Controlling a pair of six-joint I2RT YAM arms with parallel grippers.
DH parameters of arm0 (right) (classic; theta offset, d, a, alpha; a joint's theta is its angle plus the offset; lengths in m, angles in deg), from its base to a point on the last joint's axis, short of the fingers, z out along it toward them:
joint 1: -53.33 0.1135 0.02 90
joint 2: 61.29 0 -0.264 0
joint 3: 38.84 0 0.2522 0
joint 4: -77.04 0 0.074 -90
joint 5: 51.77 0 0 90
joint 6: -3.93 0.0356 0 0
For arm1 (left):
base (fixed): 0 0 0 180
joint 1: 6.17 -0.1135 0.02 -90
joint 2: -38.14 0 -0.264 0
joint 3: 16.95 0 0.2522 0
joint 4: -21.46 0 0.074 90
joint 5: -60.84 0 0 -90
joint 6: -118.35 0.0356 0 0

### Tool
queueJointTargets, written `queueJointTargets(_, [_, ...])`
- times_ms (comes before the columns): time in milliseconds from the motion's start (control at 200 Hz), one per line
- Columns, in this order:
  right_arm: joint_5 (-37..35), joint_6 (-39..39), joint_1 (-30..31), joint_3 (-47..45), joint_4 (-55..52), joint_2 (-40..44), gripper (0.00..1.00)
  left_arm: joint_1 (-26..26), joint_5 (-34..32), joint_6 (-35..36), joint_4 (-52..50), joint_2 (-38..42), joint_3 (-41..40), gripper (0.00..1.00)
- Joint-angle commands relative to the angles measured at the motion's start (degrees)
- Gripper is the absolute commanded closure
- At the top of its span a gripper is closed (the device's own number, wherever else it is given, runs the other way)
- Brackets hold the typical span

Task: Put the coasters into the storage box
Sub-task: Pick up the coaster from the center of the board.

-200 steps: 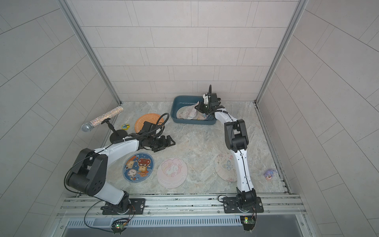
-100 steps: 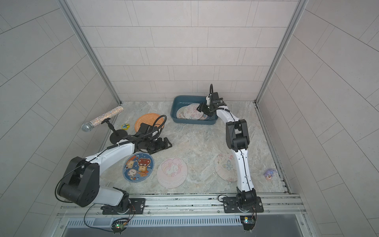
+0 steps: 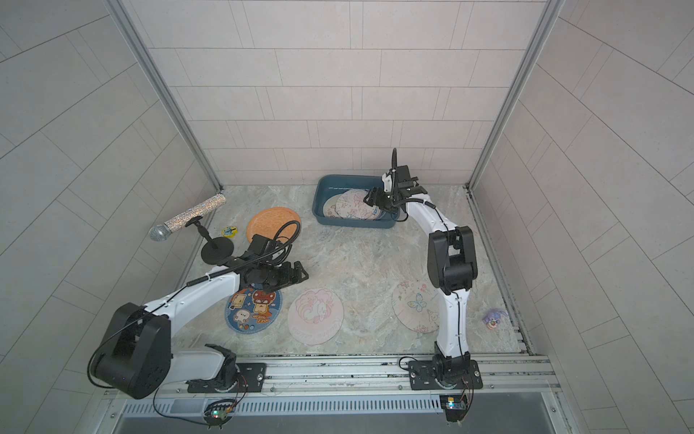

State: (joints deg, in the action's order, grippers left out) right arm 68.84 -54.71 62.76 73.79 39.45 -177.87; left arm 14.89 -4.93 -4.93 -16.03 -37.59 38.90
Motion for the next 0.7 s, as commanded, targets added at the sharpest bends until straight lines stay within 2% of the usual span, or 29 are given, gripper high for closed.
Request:
queueJointTargets(0, [1.39,-2.75,1.56,-5.35,-1.88,5.59,0.25,1.62,-3.12,-2.03,-2.72,2.34,-1.9,0.03])
queueJointTargets(200, [1.9,-5.54,5.5,-20.3,-3.49,16.91,0.24,5.45,-7.34,-6.12,-3.46,5.78,-4.72,0.03])
queueJointTargets(420, [1.25,-5.82,13.98,-35.63,-4.25,27.65,0.23,9.22,-10.73,-10.6,-3.53,8.31,-7.51,0.04])
queueJointTargets(695, [0.54,-1.04,25.62,-47.35,0.14,32.37,0.22,13.19,-13.1,-14.4,-3.66,9.61,-9.85,0.12])
